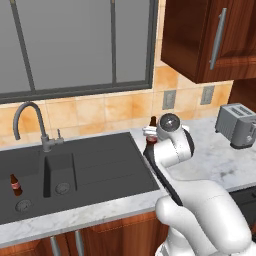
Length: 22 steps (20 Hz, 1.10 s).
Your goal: Place the large bottle from the dining counter next to the other large bottle outside the sink, and place the small bottle from the dining counter next to the other small bottle inside the sink.
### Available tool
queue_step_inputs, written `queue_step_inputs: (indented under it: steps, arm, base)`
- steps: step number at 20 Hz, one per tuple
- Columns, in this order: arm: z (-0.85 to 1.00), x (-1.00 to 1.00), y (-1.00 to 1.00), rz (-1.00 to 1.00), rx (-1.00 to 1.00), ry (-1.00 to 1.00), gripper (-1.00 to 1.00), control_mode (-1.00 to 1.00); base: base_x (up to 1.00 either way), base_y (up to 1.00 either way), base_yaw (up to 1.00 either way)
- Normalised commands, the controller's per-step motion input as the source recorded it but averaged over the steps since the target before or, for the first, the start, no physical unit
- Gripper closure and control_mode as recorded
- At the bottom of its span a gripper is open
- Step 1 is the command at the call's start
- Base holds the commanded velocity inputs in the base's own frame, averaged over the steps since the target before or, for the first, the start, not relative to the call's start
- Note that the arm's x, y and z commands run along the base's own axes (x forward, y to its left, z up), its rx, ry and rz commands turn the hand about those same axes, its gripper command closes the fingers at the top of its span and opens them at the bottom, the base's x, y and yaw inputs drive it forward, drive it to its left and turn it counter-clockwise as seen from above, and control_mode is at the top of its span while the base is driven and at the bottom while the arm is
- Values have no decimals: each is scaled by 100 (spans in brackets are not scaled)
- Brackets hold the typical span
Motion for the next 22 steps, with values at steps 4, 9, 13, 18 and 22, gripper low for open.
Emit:
queue_step_inputs:
  steps: [4, 9, 13, 18, 22]
  arm:
    - [-15, 9, 0, -2, 0, 0, 100, -100]
    - [-13, 11, 0, -2, 0, 0, 100, -100]
    - [-7, 17, 0, -3, 0, 0, 100, -100]
    - [-7, 23, 0, -3, 0, 0, 100, -100]
    - [-6, 26, 0, -3, 0, 0, 100, -100]
  base:
    - [0, 0, 0]
    - [0, 0, 0]
    - [0, 0, 0]
    - [0, 0, 0]
    - [0, 0, 0]
